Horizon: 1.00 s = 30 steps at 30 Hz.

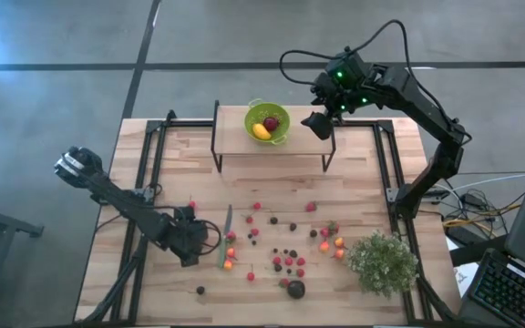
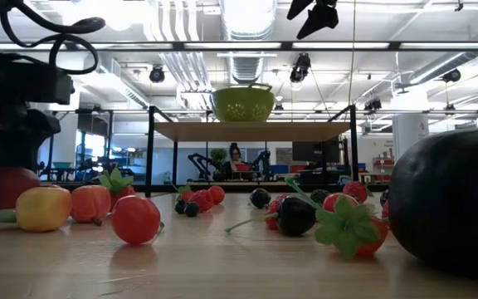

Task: Pick & Place Fruit
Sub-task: Put the pomegranate into the green colander on the shelf

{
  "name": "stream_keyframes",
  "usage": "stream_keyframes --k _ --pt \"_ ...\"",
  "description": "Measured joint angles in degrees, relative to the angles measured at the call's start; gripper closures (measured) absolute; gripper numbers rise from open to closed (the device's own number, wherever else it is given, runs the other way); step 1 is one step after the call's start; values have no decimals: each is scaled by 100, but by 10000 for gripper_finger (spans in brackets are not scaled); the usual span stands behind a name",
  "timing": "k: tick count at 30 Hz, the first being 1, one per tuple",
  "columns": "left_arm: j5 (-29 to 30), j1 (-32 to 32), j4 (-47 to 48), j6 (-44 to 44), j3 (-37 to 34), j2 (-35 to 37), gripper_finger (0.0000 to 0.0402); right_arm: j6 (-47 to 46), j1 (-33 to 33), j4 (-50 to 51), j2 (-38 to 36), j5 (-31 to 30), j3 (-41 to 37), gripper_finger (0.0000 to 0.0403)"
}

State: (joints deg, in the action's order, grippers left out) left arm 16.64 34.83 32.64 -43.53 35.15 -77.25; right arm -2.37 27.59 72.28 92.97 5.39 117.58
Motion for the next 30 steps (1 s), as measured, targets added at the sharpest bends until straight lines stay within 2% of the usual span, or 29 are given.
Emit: stream_keyframes --k 11,21,25,30 --pt "37 0 -216 9 -79 0 120 41 0 129 0 1 0 51" --pt "37 -2 -251 0 -58 16 180 234 -105 331 -222 -2 -162 95" --pt "37 -2 -264 -10 -57 20 183 264 -193 122 -524 0 -538 112" --pt "37 -40 -264 -33 15 24 181 262 -249 -354 -1147 0 -1397 132"
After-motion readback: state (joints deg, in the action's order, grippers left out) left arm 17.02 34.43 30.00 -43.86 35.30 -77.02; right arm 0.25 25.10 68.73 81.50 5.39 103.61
